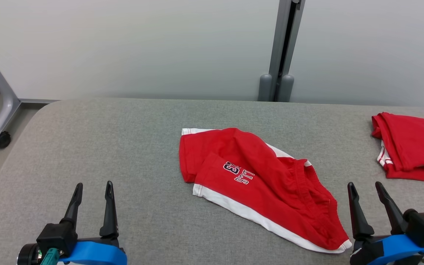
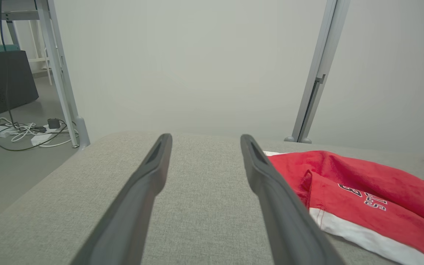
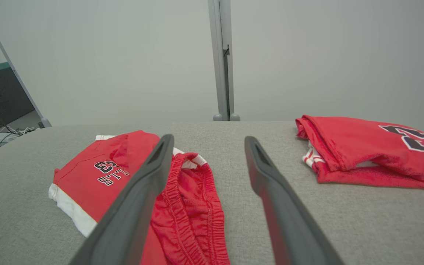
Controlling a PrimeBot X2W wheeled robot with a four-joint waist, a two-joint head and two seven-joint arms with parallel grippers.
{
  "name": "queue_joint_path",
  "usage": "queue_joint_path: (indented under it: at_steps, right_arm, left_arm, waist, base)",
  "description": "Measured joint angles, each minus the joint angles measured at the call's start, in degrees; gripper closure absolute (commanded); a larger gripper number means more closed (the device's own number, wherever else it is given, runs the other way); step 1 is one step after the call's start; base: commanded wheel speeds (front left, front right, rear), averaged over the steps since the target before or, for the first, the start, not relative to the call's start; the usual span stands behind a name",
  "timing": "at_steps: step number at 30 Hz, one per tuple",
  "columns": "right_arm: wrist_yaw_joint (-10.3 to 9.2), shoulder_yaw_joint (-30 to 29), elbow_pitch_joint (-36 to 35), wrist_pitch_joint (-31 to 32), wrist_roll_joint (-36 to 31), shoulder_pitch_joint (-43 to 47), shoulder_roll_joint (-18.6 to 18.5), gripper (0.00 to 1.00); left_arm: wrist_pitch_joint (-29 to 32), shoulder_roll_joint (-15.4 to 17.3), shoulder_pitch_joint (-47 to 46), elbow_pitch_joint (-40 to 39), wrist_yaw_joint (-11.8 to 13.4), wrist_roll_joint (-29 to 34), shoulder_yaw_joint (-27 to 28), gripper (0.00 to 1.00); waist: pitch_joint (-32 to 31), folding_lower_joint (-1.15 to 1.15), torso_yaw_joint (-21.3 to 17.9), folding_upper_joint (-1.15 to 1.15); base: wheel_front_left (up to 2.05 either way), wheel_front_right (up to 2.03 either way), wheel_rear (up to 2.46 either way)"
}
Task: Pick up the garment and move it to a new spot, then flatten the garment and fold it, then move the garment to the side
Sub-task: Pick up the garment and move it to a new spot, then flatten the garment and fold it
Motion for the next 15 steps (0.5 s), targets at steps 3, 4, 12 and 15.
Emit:
queue_joint_path:
  at_steps: [3, 4, 12, 15]
  right_arm:
    - [0.00, 0.2, -0.3, 0.2, 0.0, 0.2, 0.0, 0.00]
    - [0.00, 0.2, -0.4, 0.2, 0.0, 0.2, 0.0, 0.00]
    - [0.00, 0.2, -0.7, 0.4, 0.0, 0.9, 0.0, 0.00]
    - [0.00, 0.1, -0.8, 0.4, 0.0, 0.9, 0.0, 0.00]
  left_arm:
    - [0.0, -0.4, 0.0, 0.1, -0.4, 0.5, 0.9, 0.00]
    - [0.0, -0.5, 0.0, 0.2, -0.7, 0.6, 1.1, 0.00]
    - [0.0, -1.5, 0.1, 0.7, -1.9, 2.1, 1.9, 0.00]
    - [0.0, -1.9, 0.1, 0.8, -2.3, 2.5, 2.5, 0.00]
  waist:
    - [-0.1, 0.00, -0.5, 0.00]
    - [-0.2, 0.00, -0.7, 0.00]
    - [-0.2, 0.00, -1.3, 0.00]
    - [-0.2, 0.00, -1.4, 0.00]
  base:
    - [0.00, 0.00, 0.00]
    - [0.00, 0.00, 0.00]
    - [0.00, 0.00, 0.00]
    - [0.00, 0.00, 0.00]
